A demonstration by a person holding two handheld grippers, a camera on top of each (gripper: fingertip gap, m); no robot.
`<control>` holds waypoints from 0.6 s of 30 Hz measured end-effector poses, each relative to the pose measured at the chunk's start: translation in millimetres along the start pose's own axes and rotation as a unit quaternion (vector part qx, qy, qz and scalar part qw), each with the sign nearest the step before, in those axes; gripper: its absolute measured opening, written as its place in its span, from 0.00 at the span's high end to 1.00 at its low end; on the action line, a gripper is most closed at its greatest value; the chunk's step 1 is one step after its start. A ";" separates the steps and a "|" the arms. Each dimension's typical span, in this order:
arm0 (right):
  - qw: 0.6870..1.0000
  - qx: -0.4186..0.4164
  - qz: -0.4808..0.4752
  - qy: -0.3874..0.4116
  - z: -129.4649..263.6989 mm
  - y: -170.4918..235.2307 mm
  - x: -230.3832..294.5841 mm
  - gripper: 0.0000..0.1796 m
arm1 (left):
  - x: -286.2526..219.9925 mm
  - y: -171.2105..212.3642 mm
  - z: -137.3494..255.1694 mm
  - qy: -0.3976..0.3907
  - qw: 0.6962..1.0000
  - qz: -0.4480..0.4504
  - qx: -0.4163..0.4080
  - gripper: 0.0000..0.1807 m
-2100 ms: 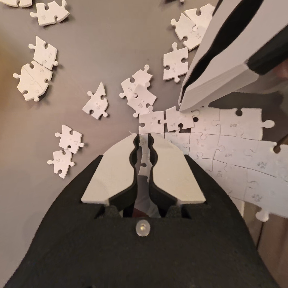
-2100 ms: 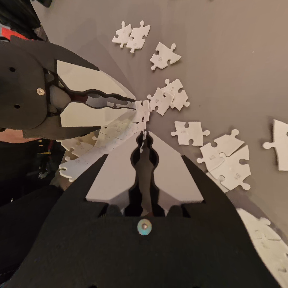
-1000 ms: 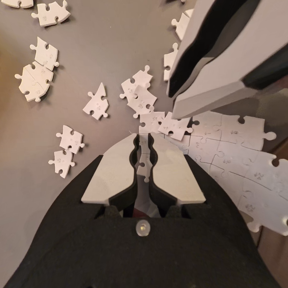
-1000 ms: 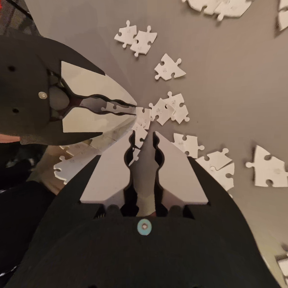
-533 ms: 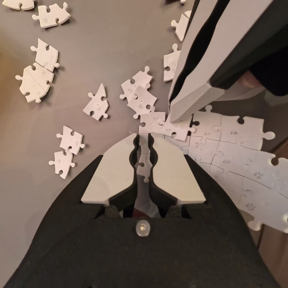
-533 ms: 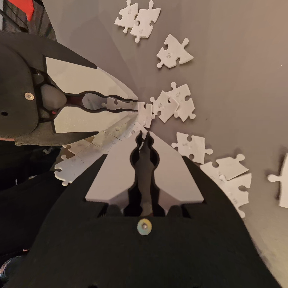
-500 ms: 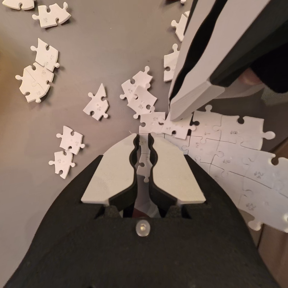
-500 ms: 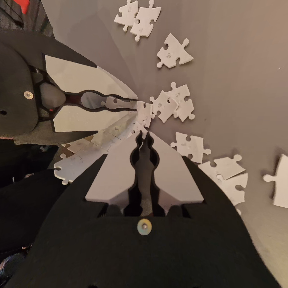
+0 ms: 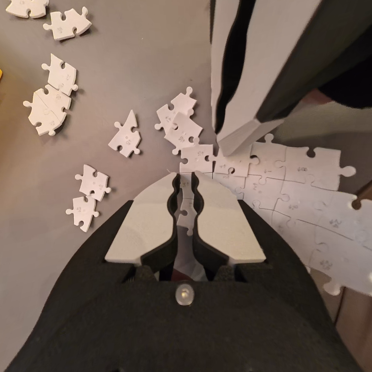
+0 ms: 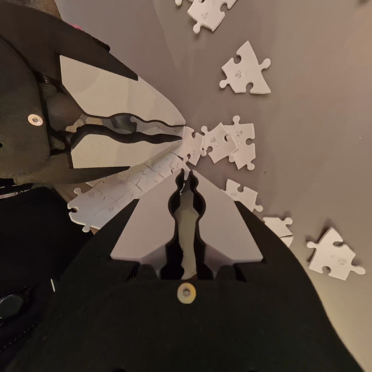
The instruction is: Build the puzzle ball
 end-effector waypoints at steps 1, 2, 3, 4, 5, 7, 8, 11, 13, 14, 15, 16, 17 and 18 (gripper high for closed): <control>1.000 0.001 0.000 0.000 0.6 -1.2 -0.3 0.99 | -0.1 0.0 -0.1 -0.001 1.000 -0.001 0.000 0.94; 1.000 0.006 0.001 0.000 0.2 -1.8 -0.7 0.99 | -0.1 0.0 -0.1 -0.001 1.000 -0.001 0.000 0.94; 1.000 0.011 0.003 0.003 -0.5 -2.4 -1.1 0.98 | -0.1 -0.1 -0.1 -0.001 1.000 -0.001 0.000 0.94; 1.000 0.014 0.004 0.005 -0.9 -3.3 -1.4 0.99 | -0.2 -0.2 -0.1 -0.001 1.000 -0.001 0.000 0.94; 1.000 0.018 0.005 0.006 -1.2 -3.7 -1.7 0.99 | -0.1 -0.2 -0.2 -0.001 1.000 -0.001 0.000 0.94; 1.000 0.020 0.004 0.009 -1.4 -3.9 -2.2 0.98 | 0.0 -0.1 -0.1 -0.002 1.000 -0.001 0.000 0.94; 1.000 0.021 0.003 0.010 -2.0 -3.6 -2.6 0.98 | -0.1 -0.2 -0.1 -0.002 1.000 -0.001 0.000 0.94; 1.000 0.017 0.004 0.018 -1.4 -3.9 -2.6 0.94 | -0.2 -0.5 -0.2 -0.003 1.000 -0.003 0.000 0.94; 1.000 0.013 0.007 0.022 0.0 -3.5 -1.9 0.92 | -0.2 -0.5 -0.2 -0.002 1.000 -0.002 0.000 0.94; 1.000 0.012 0.009 0.024 0.6 -3.0 -1.3 0.91 | -0.2 -0.4 -0.3 -0.002 1.000 -0.002 0.000 0.94; 1.000 0.008 0.012 0.027 1.5 -2.8 -0.3 0.90 | -0.1 -0.4 -0.2 -0.002 1.000 -0.002 0.000 0.94; 0.999 0.003 0.017 0.034 3.4 -3.2 0.6 0.90 | -0.1 -0.5 -0.3 -0.002 1.000 -0.002 0.000 0.94; 0.999 -0.001 0.025 0.045 5.8 -3.7 1.8 0.90 | -0.1 -0.5 -0.3 -0.002 1.000 -0.002 0.000 0.94; 0.998 -0.003 0.037 0.049 7.4 -4.3 4.4 0.92 | -0.1 -0.5 -0.3 -0.002 1.000 -0.002 0.000 0.94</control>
Point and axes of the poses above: each gripper's, where its closed fingertips meet, z back along the fingers, y out of its underside, x = y × z across the jaws, the point moved 7 cm from there along z, back along the fingers, and after that the axes turned 15 degrees about -y, right-handed, at the moved point
